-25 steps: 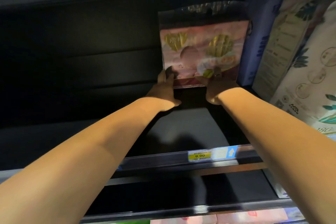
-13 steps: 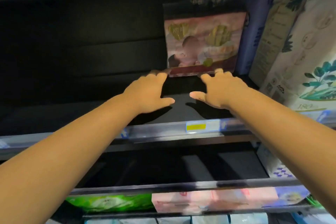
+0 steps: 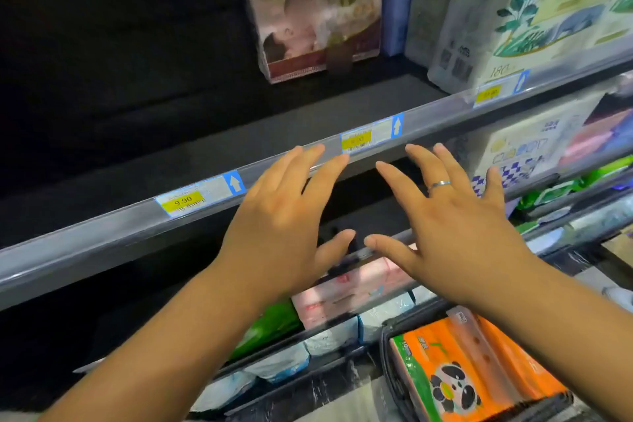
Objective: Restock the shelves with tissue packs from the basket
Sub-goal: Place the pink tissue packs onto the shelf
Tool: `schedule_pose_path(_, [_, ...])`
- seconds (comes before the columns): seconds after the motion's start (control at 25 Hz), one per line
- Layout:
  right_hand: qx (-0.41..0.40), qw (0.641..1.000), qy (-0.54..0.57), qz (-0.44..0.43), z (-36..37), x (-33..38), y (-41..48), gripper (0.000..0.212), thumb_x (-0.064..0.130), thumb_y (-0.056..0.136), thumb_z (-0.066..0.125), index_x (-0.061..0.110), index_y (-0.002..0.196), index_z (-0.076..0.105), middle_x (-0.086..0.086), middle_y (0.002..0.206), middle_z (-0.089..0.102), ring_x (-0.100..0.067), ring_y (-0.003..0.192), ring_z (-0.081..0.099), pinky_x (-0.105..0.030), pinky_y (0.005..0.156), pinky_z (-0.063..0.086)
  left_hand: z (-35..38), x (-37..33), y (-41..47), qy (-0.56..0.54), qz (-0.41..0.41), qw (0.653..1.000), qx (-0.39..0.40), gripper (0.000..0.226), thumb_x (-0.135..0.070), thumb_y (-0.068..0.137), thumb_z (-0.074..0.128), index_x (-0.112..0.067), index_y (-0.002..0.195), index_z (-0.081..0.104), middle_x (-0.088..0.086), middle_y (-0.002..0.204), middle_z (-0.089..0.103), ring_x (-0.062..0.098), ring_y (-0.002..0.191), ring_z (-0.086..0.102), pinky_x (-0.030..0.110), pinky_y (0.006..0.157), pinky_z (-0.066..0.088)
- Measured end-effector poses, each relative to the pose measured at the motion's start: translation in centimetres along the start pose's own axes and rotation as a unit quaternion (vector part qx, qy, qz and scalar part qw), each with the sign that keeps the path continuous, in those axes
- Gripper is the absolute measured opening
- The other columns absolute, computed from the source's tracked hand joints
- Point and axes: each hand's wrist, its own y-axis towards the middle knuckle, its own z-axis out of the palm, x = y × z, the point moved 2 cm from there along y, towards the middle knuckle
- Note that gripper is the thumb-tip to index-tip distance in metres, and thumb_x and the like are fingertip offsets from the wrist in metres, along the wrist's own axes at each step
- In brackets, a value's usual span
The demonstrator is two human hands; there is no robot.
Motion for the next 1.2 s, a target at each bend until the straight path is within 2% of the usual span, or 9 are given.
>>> schedule_pose_path(0.12, [0.021,0.999,-0.010,0.040,3.2,0.8,-7.0,0.083,0.071,0.078,0.034,0.024,0.146,0.039,-0.015,0.150,0.039,-0.040,0.139,0.035,-0.076,0.094,0.032,1.8,-1.9,-3.5,-0.004,0.051,0.997,0.060,0.080,-0.055,0.079,0.062,-0.022,0.146,0.035,0.007,0.147,0.043,0.028,0.136,0.039,0.046,0.112,0.033])
schedule_pose_path(0.24, [0.056,0.992,-0.015,0.111,5.7,1.5,-13.3,0.084,0.071,0.076,0.038,0.022,0.144,0.040,-0.017,0.147,0.042,-0.042,0.135,0.040,-0.072,0.095,0.036,4.6,-3.7,-6.4,-0.030,0.077,0.992,0.100,0.078,-0.053,0.077,0.064,-0.019,0.143,0.040,0.010,0.143,0.047,0.032,0.132,0.044,0.050,0.110,0.035])
schedule_pose_path(0.36, [0.098,0.981,0.008,0.166,7.4,2.0,-19.4,0.088,0.072,0.074,0.038,0.017,0.142,0.044,-0.020,0.142,0.047,-0.045,0.129,0.046,-0.064,0.095,0.044,8.1,-6.8,-9.5,-0.075,0.142,0.977,0.143,0.073,-0.053,0.078,0.056,-0.013,0.139,0.045,0.015,0.137,0.050,0.037,0.125,0.049,0.052,0.104,0.041])
schedule_pose_path(0.52, [0.162,0.955,0.061,0.242,9.6,2.3,-26.7,0.095,0.075,0.071,0.049,0.014,0.144,0.043,-0.014,0.147,0.043,-0.039,0.131,0.046,-0.054,0.095,0.047,11.0,-11.9,-13.0,-0.143,0.206,0.950,0.185,0.074,-0.055,0.078,0.052,-0.015,0.140,0.042,0.017,0.134,0.051,0.038,0.124,0.049,0.054,0.100,0.043])
schedule_pose_path(0.56, [0.175,0.944,0.071,0.270,10.1,2.2,-28.5,0.096,0.076,0.073,0.049,0.016,0.147,0.039,-0.013,0.150,0.039,-0.039,0.133,0.044,-0.054,0.097,0.046,11.5,-13.3,-13.7,-0.160,0.218,0.943,0.193,0.075,-0.056,0.078,0.051,-0.015,0.140,0.043,0.015,0.136,0.051,0.037,0.125,0.049,0.053,0.101,0.043])
schedule_pose_path(0.64, [0.212,0.916,0.100,0.325,11.1,1.8,-31.9,0.097,0.077,0.080,0.045,0.023,0.155,0.016,-0.007,0.160,0.019,-0.036,0.144,0.027,-0.052,0.108,0.036,12.6,-16.1,-14.7,-0.176,0.244,0.928,0.221,0.076,-0.058,0.078,0.049,-0.016,0.141,0.044,0.013,0.138,0.049,0.035,0.127,0.047,0.052,0.103,0.042])
schedule_pose_path(0.76, [0.268,0.874,0.127,0.384,12.4,0.3,-37.3,0.098,0.077,0.082,0.040,0.032,0.153,-0.011,0.002,0.163,-0.005,-0.032,0.149,0.007,-0.049,0.116,0.024,14.5,-20.7,-15.8,-0.176,0.280,0.906,0.264,0.076,-0.059,0.077,0.048,-0.018,0.141,0.044,0.012,0.139,0.049,0.035,0.129,0.045,0.051,0.105,0.040])
schedule_pose_path(0.96, [0.315,0.828,0.163,0.435,14.4,-3.8,-45.4,0.095,0.075,0.084,0.041,0.038,0.150,-0.017,0.007,0.162,-0.012,-0.032,0.149,-0.002,-0.051,0.117,0.021,17.7,-29.4,-17.1,-0.131,0.338,0.866,0.344,0.082,-0.058,0.082,0.057,-0.026,0.150,0.025,0.006,0.154,0.030,0.027,0.142,0.027,0.044,0.115,0.027])
schedule_pose_path(1.2, [0.336,0.808,0.187,0.446,15.4,-11.3,-52.8,0.092,0.072,0.088,0.040,0.039,0.149,-0.020,0.007,0.162,-0.014,-0.035,0.149,-0.002,-0.055,0.117,0.018,21.2,-40.6,-18.0,-0.140,0.323,0.859,0.371,0.082,-0.053,0.083,0.063,-0.021,0.150,0.027,0.008,0.153,0.033,0.026,0.140,0.030,0.040,0.112,0.028])
